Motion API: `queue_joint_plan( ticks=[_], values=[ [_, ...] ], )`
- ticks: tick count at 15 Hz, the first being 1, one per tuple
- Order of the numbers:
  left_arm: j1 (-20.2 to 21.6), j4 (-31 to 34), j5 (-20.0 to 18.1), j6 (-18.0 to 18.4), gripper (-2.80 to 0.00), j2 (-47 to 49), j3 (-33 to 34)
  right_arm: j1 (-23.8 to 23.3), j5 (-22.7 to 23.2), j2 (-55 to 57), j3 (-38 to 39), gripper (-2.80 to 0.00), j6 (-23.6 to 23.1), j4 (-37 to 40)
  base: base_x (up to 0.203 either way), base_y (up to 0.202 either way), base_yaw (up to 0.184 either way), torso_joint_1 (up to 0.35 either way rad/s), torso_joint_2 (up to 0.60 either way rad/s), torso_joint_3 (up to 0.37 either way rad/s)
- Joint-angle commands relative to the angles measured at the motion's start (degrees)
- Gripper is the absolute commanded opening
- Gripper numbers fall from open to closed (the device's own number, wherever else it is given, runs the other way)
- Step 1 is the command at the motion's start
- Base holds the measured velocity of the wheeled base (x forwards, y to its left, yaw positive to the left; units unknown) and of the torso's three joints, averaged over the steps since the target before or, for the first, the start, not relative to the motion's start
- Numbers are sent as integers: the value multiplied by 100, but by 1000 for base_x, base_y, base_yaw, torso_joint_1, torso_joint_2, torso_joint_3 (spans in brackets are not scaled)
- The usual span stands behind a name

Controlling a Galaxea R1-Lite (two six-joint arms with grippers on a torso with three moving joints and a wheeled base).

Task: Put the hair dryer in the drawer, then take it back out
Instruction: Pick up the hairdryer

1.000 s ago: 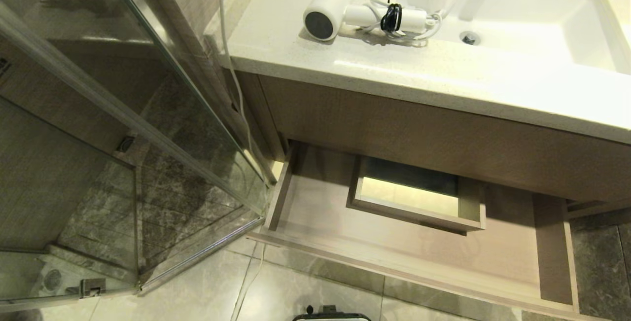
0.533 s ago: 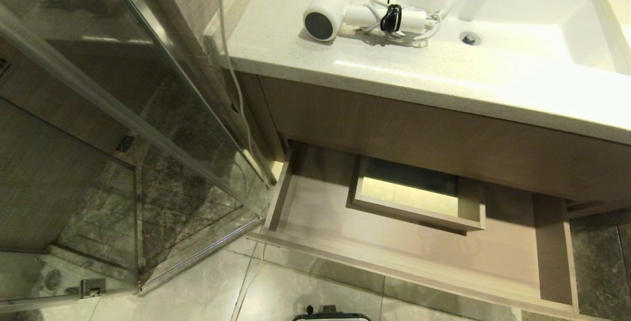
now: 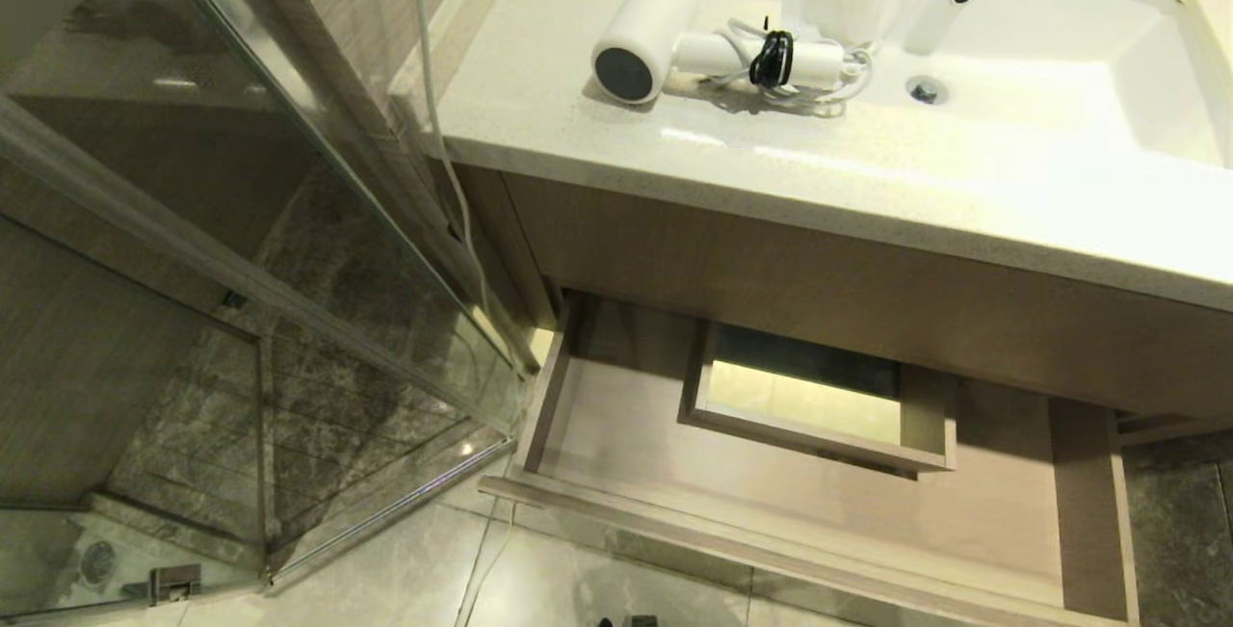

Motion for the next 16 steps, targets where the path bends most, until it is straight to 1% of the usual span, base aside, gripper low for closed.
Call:
queue_joint_plan(
  ticks=[1, 9, 14, 16],
  values=[
    [1, -2, 2, -2, -280, 9, -1, -2, 2, -1, 9, -280, -7, -4, 0, 0, 0, 292, -68, 210],
    [1, -2, 2, -2, -280, 9, -1, -2, 2, -1, 9, -280, -7, -4, 0, 0, 0, 323, -132, 187],
    [1, -2, 2, -2, -280, 9, -1, -2, -7, -1, 9, -280, -7, -4, 0, 0, 0, 362, -231, 128],
    [1, -2, 2, -2, -280, 9, -1, -2, -7, -1, 9, -280, 2, -4, 0, 0, 0, 266, -185, 71]
  ],
)
